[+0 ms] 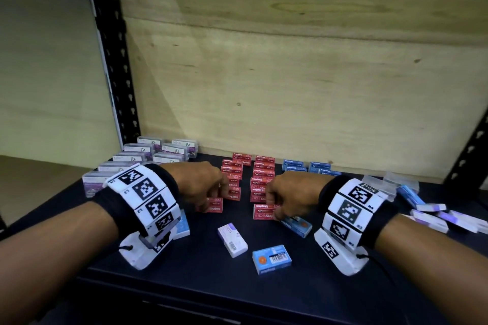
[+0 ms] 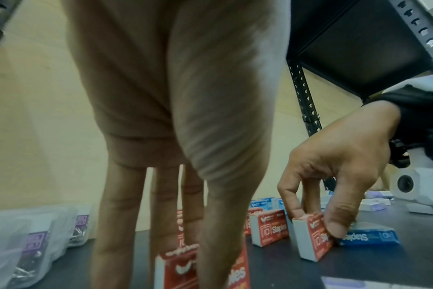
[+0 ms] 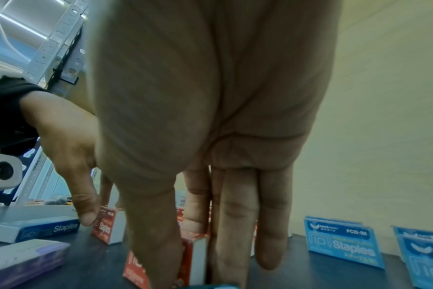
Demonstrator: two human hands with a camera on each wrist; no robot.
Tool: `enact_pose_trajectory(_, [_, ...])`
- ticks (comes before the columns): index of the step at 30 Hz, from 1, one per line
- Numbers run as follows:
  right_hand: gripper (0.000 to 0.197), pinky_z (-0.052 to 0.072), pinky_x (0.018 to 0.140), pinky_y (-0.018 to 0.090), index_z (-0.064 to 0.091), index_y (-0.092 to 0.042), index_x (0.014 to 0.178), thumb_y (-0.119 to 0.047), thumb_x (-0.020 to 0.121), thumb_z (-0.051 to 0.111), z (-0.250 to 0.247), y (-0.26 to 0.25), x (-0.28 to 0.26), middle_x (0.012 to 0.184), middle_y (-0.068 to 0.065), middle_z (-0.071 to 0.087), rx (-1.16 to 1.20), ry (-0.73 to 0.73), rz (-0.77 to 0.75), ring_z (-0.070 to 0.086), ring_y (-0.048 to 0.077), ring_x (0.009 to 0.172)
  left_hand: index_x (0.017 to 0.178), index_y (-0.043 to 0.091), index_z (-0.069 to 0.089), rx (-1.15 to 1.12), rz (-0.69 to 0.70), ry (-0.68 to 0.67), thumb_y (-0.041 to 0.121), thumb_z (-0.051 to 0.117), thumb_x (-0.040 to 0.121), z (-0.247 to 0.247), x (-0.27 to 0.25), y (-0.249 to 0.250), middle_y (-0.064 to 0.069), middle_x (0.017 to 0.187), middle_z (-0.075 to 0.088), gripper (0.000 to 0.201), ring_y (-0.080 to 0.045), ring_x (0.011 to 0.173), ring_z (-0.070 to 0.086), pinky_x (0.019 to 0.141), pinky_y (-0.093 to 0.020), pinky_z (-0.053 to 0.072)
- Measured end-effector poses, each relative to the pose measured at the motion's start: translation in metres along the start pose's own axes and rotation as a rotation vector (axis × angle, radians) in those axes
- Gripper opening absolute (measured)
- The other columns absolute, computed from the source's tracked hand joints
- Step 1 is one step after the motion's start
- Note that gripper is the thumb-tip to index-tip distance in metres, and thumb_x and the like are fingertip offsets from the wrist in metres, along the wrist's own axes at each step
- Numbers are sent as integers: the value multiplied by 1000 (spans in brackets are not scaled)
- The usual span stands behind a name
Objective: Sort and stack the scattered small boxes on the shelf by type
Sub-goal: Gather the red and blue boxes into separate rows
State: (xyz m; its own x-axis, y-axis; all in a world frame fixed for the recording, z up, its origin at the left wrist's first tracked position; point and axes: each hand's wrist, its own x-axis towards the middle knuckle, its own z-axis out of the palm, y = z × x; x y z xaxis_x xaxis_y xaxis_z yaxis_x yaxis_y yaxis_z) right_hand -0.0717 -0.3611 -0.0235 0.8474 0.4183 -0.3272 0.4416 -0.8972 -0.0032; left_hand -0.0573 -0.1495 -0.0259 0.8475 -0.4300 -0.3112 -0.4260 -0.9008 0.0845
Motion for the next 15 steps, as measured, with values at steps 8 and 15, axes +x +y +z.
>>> enact_pose_trajectory(8, [24,48,78,29,67,-15,108,-30,90,70,1,2,3,107,2,69,24,15,27,61,17,91,109,24,64,151,-90,27,26,71,87,1,1,2,11,87,55,23,-12,85,55,74,-26,45])
enact_pose_trajectory(15, [24,40,71,25,66,-19,108,-33,89,70,0,3,5,97,-6,63,23,29,19,54,12,85,107,26,67,118,-31,119,23,75,83,5,8,5,17,72,46,25,-12,79,53,72,-24,43])
